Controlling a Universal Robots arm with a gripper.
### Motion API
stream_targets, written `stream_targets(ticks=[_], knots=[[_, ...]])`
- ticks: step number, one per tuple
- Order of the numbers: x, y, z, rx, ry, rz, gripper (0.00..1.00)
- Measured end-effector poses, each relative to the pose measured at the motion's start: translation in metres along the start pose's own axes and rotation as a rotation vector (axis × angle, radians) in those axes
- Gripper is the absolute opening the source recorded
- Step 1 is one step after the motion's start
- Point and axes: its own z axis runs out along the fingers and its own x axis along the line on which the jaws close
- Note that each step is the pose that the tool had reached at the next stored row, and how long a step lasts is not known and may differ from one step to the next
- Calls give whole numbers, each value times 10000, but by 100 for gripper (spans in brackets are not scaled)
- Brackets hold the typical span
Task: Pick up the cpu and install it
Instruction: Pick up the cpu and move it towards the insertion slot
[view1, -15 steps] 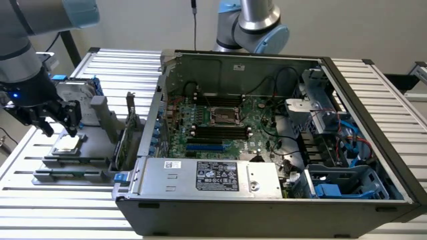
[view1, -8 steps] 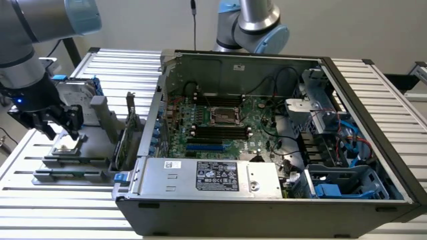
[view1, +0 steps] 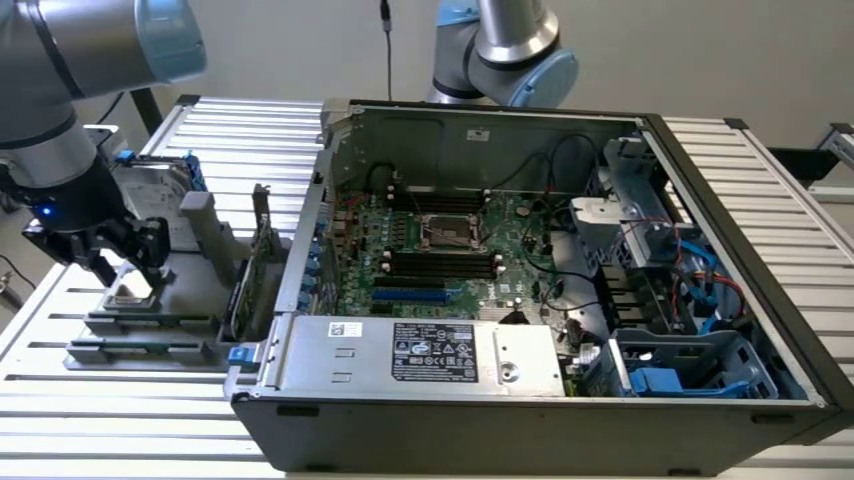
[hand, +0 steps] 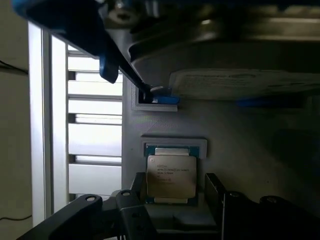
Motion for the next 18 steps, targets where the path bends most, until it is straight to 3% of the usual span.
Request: stream_targets(ticks=[18], knots=[[-1, 1, 74, -12, 52, -1, 60]])
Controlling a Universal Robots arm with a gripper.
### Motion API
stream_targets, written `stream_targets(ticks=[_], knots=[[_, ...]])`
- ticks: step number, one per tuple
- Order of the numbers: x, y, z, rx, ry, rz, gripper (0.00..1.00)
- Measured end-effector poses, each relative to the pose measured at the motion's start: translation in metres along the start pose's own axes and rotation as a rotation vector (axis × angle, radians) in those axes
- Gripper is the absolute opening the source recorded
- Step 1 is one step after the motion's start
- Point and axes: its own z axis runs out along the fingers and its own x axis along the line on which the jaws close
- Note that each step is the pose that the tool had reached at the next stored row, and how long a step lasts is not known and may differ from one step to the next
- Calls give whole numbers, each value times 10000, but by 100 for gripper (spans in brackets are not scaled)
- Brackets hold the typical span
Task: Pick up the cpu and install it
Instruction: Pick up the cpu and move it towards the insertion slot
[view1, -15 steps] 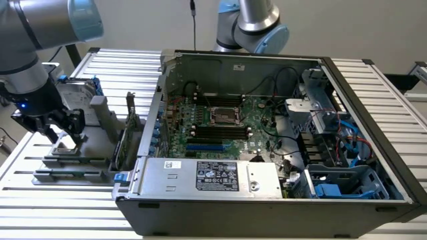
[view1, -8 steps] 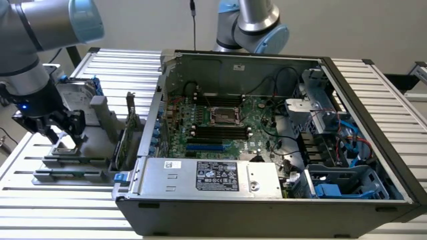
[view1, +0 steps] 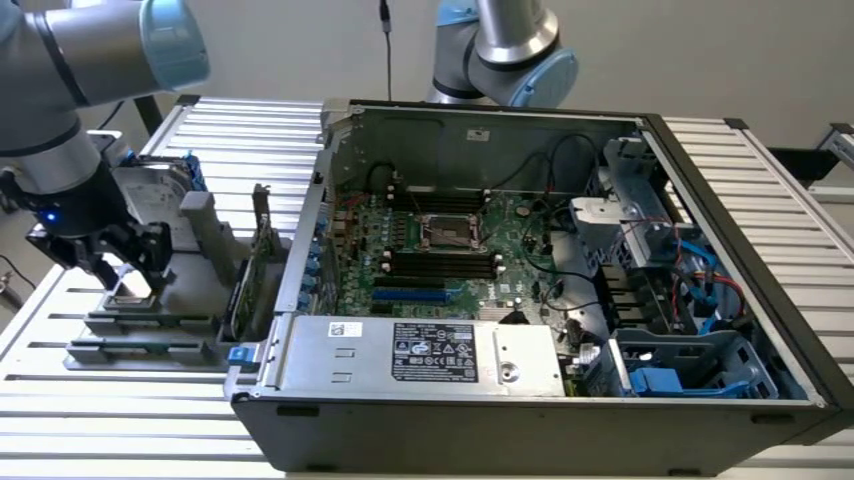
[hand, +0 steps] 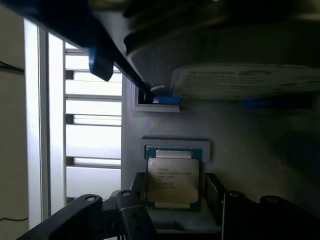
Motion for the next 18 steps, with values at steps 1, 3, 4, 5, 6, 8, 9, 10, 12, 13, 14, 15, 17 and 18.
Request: stream_targets(ticks=[1, 3, 4, 5, 6, 8, 9, 10, 12, 13, 14, 15, 17, 18], knots=[[0, 0, 4, -2, 5, 2, 60], [0, 0, 13, -5, 8, 12, 60], [0, 0, 16, -7, 9, 19, 60], [0, 0, 21, -9, 9, 27, 60], [0, 0, 25, -10, 9, 34, 60], [0, 0, 32, -13, 9, 46, 60], [-1, 0, 37, -15, 9, 53, 60], [-1, 0, 40, -16, 8, 61, 60], [-1, 0, 46, -19, 9, 87, 60], [-1, 0, 48, -21, 9, 100, 60], [-1, 0, 50, -23, 10, 111, 60], [-1, 0, 52, -26, 9, 119, 60], [-1, 0, 55, -32, 10, 130, 60], [-1, 0, 57, -35, 9, 134, 60]])
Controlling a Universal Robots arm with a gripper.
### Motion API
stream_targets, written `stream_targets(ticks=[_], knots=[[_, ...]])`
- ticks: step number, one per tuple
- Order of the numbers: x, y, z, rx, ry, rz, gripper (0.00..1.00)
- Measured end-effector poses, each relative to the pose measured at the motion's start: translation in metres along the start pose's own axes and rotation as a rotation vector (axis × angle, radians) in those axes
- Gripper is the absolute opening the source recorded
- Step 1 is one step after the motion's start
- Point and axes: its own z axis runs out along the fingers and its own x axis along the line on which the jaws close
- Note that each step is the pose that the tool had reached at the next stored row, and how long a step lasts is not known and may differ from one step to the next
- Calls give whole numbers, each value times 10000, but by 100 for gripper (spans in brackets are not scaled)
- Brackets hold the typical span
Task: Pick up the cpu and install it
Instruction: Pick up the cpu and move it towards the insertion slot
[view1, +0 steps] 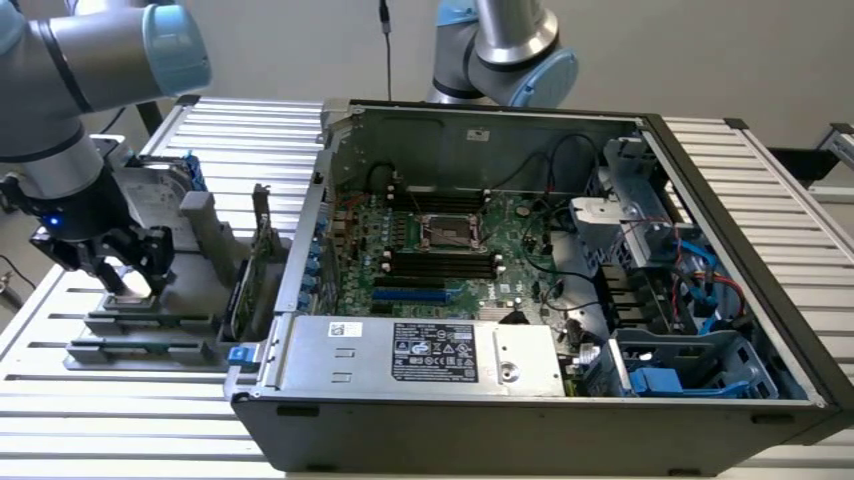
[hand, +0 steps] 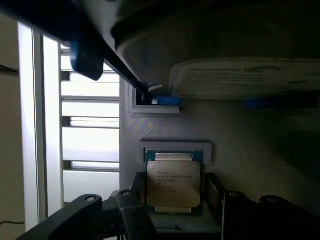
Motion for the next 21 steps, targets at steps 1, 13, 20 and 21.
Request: stream_targets(ticks=[1, 13, 20, 21], knots=[[0, 0, 2, -2, 0, 2, 60], [0, 0, 21, -35, 1, 2, 55], [0, 0, 36, -52, 5, 1, 55], [-1, -1, 39, -55, 4, 1, 55]])
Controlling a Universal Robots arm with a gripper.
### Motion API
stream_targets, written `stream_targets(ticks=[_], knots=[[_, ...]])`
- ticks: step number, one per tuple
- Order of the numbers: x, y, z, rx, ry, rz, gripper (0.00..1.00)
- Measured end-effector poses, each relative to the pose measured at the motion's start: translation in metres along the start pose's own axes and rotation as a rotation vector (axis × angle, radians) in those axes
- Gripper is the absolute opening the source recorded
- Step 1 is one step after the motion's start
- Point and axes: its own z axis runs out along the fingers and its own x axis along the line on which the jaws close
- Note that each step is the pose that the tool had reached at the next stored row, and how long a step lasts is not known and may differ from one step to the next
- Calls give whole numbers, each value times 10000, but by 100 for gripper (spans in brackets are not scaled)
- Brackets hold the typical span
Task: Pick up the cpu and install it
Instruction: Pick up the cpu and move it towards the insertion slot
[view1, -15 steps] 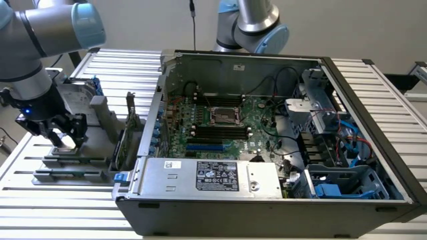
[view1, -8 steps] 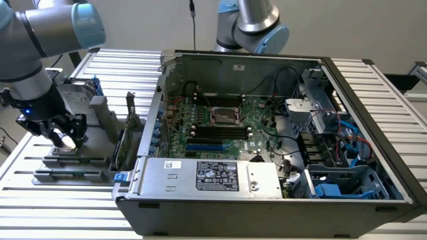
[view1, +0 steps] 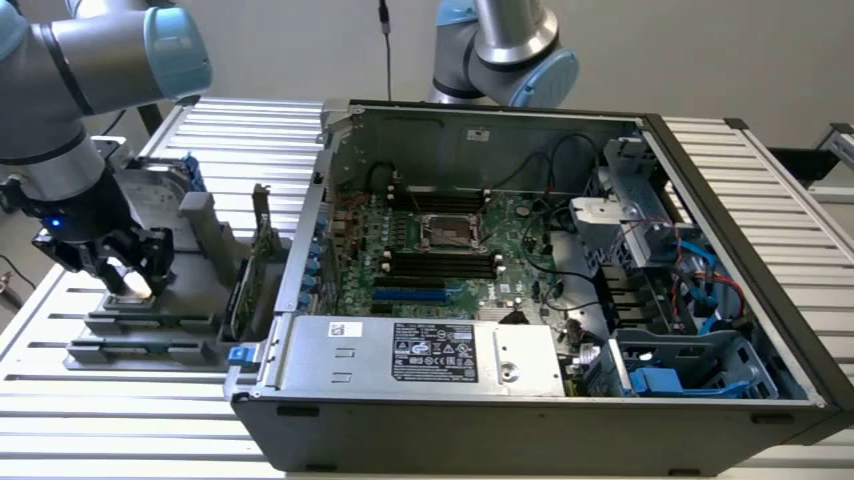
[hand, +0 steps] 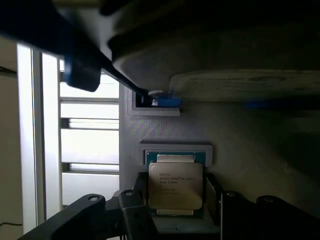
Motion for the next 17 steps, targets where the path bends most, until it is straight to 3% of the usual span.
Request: stream_targets(ticks=[7, 8, 10, 11, 17], knots=[[-1, 1, 5, -35, -4, 0, 55], [-3, 4, 17, -62, -31, 1, 55], [-2, 2, 14, -63, -17, 0, 56], [0, 1, 6, -62, -3, 0, 62], [0, 1, 6, -88, 15, -1, 62]])
